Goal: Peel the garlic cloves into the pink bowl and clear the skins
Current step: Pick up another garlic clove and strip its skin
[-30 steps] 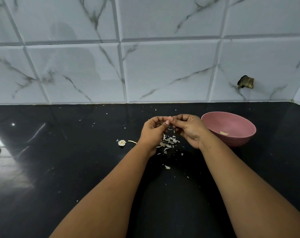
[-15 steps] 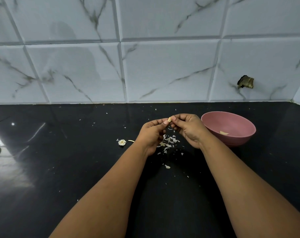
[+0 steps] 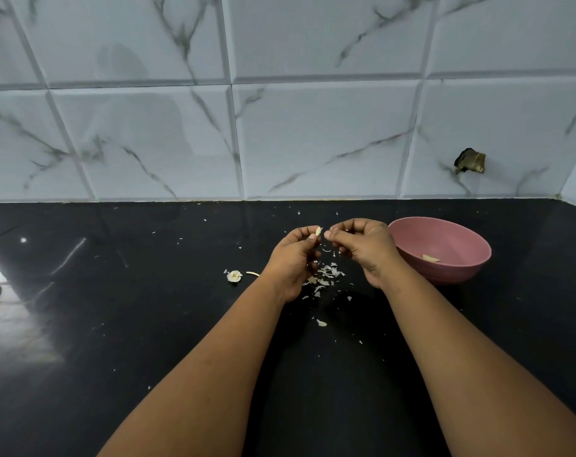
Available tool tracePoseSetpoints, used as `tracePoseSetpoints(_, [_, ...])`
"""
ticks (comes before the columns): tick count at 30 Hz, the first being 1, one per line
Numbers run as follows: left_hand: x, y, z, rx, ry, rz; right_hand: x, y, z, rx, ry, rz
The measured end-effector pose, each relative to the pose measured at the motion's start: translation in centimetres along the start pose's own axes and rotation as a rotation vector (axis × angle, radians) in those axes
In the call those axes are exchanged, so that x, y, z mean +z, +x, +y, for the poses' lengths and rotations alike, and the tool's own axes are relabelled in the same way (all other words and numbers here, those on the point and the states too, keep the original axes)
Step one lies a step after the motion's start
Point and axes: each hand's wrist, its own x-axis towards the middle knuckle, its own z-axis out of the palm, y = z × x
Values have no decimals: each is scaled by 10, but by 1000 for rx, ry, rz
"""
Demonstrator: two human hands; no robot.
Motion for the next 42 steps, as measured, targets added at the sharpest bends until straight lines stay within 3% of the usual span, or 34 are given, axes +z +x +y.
tracePoseSetpoints(13, [0, 2, 1, 13, -8, 9, 2, 1, -1, -107, -113, 53])
tracePoseSetpoints(16, [0, 2, -2, 25, 4, 13, 5, 0, 3, -150, -136, 2])
tracePoseSetpoints(21, [-2, 4, -4, 61, 158, 66, 11, 0, 5, -176, -160, -46])
tracePoseSetpoints(23, [-3, 6, -7, 129, 292, 115, 10, 1, 5, -165, -158, -21])
tracePoseSetpoints(26, [-7, 7, -10, 431, 613, 185, 8, 2, 4, -136, -132, 2])
tracePoseSetpoints(28, [-9, 8, -9, 531, 662, 190, 8, 2, 4, -81, -54, -12])
tracePoseSetpoints(32, [-13, 11, -9, 554, 702, 209, 9, 2, 5, 30, 117, -75])
tracePoseSetpoints(42, [-10, 9, -8, 450, 587, 224, 13, 4, 4, -31, -114, -12])
